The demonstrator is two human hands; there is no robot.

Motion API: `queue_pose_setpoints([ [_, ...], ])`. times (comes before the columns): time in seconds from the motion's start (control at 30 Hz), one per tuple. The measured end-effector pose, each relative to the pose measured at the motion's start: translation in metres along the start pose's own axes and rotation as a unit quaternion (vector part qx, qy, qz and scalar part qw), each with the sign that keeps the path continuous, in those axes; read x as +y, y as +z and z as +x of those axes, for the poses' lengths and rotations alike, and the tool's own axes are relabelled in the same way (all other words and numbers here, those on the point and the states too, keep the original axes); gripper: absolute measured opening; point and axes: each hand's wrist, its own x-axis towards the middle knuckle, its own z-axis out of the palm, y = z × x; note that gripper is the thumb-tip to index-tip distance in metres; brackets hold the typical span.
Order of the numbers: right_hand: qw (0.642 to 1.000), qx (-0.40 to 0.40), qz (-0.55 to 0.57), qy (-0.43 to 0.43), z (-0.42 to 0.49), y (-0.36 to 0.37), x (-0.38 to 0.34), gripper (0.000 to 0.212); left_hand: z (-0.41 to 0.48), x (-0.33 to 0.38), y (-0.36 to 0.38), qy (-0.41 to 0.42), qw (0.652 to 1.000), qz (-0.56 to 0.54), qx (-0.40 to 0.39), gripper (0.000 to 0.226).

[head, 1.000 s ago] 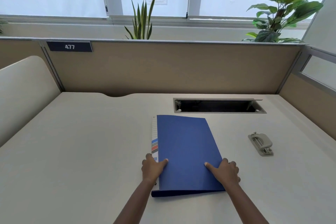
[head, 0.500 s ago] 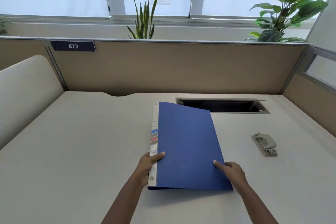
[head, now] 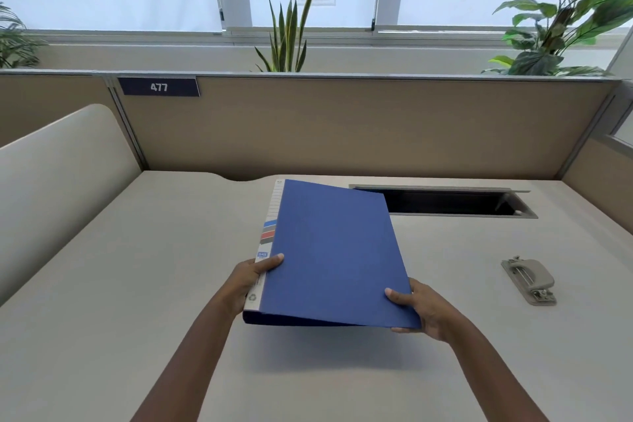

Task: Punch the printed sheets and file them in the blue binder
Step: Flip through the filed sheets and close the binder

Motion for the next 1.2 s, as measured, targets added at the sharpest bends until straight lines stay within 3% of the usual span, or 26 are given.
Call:
queue_pose_setpoints([
  [0.1, 1.0, 0.017, 0.009, -0.008, 0.016, 0.016, -0.011, 0.026, 0.007, 0.004, -0.017, -0.004, 1.0, -0.005, 0.012, 0.033],
  [0.27, 0.996, 0.045, 0.047, -0.053, 0.046, 0.041, -0.029, 0.032, 0.018, 0.004, -0.042, -0.006, 0.998, -0.054, 0.013, 0.013],
  [0.5, 0.995, 0.064, 0.032, -0.067, 0.099, 0.071, -0.052, 0.038, 0.05, 0.004, -0.064, 0.03, 0.996, 0.006, 0.083, 0.036],
  [0.67, 0.996, 0.062, 0.04, -0.048, 0.136, 0.095, -0.058, 0.044, 0.083, 0.017, -0.079, 0.047, 0.986, 0.049, 0.153, 0.038],
  [0.93, 0.997, 0.069, 0.031, -0.035, 0.176, 0.115, -0.06, 0.042, 0.119, 0.031, -0.097, 0.044, 0.976, 0.082, 0.198, 0.041],
  [1.2, 0.986, 0.148, -0.073, -0.038, 0.198, 0.116, -0.051, 0.046, 0.136, 0.029, -0.099, 0.091, 0.957, 0.162, 0.224, 0.037],
])
